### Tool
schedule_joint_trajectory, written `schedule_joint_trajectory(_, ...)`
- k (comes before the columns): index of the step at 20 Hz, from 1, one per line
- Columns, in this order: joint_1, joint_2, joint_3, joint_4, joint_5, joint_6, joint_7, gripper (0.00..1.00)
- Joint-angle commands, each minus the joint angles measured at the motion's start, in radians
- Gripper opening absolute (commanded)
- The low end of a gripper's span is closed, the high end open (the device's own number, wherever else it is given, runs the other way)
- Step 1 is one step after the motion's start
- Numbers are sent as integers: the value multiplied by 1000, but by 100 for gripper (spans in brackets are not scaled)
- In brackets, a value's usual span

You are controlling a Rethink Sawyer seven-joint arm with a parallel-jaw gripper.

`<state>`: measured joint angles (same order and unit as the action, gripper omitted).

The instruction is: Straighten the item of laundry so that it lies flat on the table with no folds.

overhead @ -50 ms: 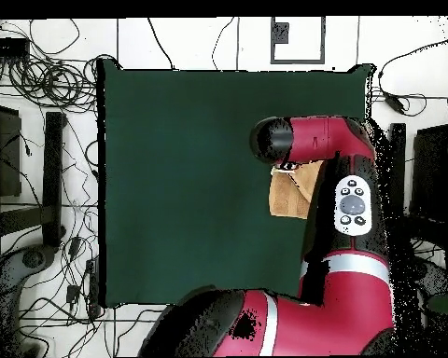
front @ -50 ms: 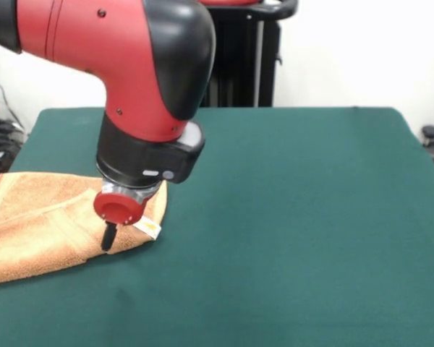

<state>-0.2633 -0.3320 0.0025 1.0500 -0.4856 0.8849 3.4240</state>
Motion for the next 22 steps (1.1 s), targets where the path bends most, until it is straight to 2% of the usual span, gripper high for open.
schedule_joint_trajectory(1, 8, 54, 99, 112, 37, 15, -202, 100)
schedule_joint_trajectory(5, -19, 92, 130, 102, 49, 41, -264, 100)
schedule_joint_trajectory(15, -89, 146, 241, 103, 154, 164, -360, 100)
schedule_joint_trajectory(22, -131, 172, 294, 88, 166, 215, -410, 100)
